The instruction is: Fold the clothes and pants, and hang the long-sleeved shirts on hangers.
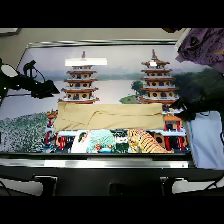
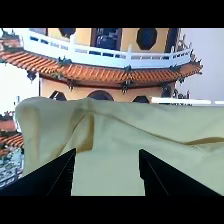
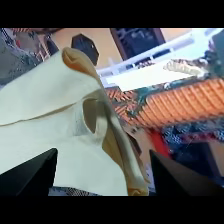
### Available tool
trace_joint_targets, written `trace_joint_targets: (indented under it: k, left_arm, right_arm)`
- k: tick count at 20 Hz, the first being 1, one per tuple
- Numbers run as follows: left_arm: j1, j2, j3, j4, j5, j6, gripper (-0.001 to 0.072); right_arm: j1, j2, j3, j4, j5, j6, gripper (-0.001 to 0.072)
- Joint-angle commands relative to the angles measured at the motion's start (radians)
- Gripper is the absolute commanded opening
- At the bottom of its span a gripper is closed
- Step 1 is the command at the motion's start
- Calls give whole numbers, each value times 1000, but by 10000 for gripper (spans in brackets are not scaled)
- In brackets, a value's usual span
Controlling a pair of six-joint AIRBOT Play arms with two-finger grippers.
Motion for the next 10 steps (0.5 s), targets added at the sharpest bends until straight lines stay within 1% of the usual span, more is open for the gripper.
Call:
trace_joint_targets:
  k: [1,8,9,10]
  left_arm:
    - [2,45,6,61,-26,-14,466]
    - [0,48,6,65,-28,-38,466]
    - [-1,48,6,64,-28,-38,466]
    - [-1,48,6,65,-28,-38,466]
  right_arm:
    - [7,-104,-2,71,-60,-78,661]
    - [114,-162,-10,89,37,-98,653]
    - [135,-164,-9,88,55,-98,574]
    - [156,-164,-9,88,72,-99,450]
